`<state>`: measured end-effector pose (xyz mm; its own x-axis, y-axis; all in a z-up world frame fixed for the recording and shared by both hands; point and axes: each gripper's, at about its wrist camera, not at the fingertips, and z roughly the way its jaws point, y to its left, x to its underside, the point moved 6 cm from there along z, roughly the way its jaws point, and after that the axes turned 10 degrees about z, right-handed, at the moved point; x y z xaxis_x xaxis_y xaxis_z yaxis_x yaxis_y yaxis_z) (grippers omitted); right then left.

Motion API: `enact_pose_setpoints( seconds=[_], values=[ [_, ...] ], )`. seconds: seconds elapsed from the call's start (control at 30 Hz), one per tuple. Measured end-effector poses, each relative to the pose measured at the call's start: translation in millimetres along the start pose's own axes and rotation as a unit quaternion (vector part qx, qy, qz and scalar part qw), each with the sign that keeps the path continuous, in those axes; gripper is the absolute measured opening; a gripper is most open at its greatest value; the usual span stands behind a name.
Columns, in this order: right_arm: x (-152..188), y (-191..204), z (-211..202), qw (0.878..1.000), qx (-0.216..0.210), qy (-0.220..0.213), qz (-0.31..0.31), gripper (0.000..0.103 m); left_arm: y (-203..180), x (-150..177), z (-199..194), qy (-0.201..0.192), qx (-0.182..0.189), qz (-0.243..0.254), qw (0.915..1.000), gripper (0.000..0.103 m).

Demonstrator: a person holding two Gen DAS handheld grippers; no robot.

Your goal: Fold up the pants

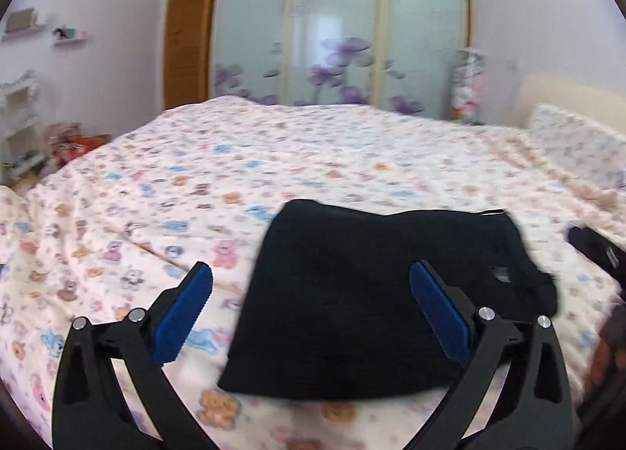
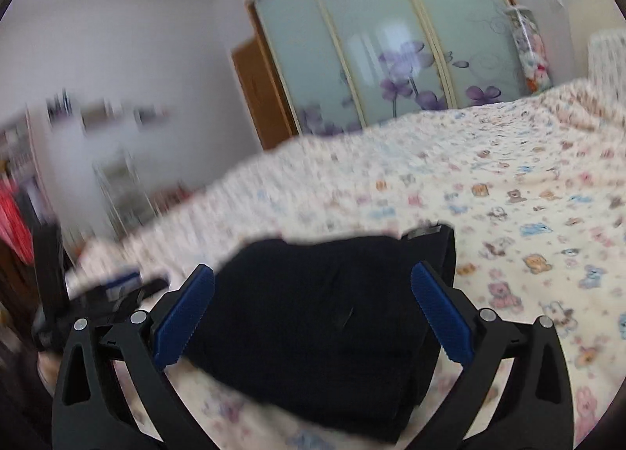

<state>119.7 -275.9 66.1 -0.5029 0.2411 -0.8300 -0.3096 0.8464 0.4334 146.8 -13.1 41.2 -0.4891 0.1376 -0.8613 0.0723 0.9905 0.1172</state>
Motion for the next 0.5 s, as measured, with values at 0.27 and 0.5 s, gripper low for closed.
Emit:
enact_pose_setpoints(
  seconds=[0.27, 0.5],
  values=[
    [35.6, 24.5, -0.7, 0.998, 0.021, 0.043, -0.046, 0.102, -33.2, 11.2, 23.7, 0.039, -0.019, 0.085, 0.9954, 0.101],
    [66.1, -13.7, 23.9, 0.99, 0.037, 0.127, 0.045, 0.102, -35.1, 30.0, 48.7, 0.088, -0.018, 0.095, 0.9914, 0.101]
  ],
)
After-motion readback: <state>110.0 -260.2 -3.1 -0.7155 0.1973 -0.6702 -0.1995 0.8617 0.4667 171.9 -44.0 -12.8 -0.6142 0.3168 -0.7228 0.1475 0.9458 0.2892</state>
